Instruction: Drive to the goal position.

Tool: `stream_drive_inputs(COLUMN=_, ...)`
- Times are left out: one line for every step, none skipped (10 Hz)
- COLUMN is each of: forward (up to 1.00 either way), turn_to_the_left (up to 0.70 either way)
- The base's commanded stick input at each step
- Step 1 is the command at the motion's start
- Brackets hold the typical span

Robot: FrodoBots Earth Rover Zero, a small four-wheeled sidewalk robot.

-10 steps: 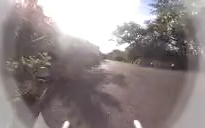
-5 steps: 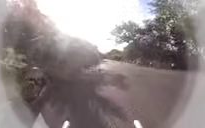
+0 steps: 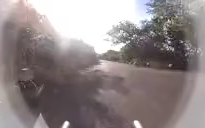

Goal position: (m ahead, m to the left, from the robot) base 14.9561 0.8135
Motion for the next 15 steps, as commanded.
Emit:
stream_drive_inputs(forward=0.5, turn_to_the_left=0.0)
stream_drive_inputs(forward=0.5, turn_to_the_left=0.0)
stream_drive_inputs(forward=0.5, turn_to_the_left=0.0)
stream_drive_inputs(forward=0.5, turn_to_the_left=0.0)
stream_drive_inputs(forward=0.5, turn_to_the_left=0.0)
stream_drive_inputs(forward=0.5, turn_to_the_left=0.0)
stream_drive_inputs(forward=0.5, turn_to_the_left=0.0)
stream_drive_inputs(forward=0.5, turn_to_the_left=0.0)
stream_drive_inputs(forward=0.5, turn_to_the_left=0.0)
stream_drive_inputs(forward=0.5, turn_to_the_left=0.0)
stream_drive_inputs(forward=0.5, turn_to_the_left=0.0)
stream_drive_inputs(forward=0.5, turn_to_the_left=0.0)
stream_drive_inputs(forward=0.5, turn_to_the_left=0.0)
stream_drive_inputs(forward=0.5, turn_to_the_left=0.0)
stream_drive_inputs(forward=0.5, turn_to_the_left=0.0)
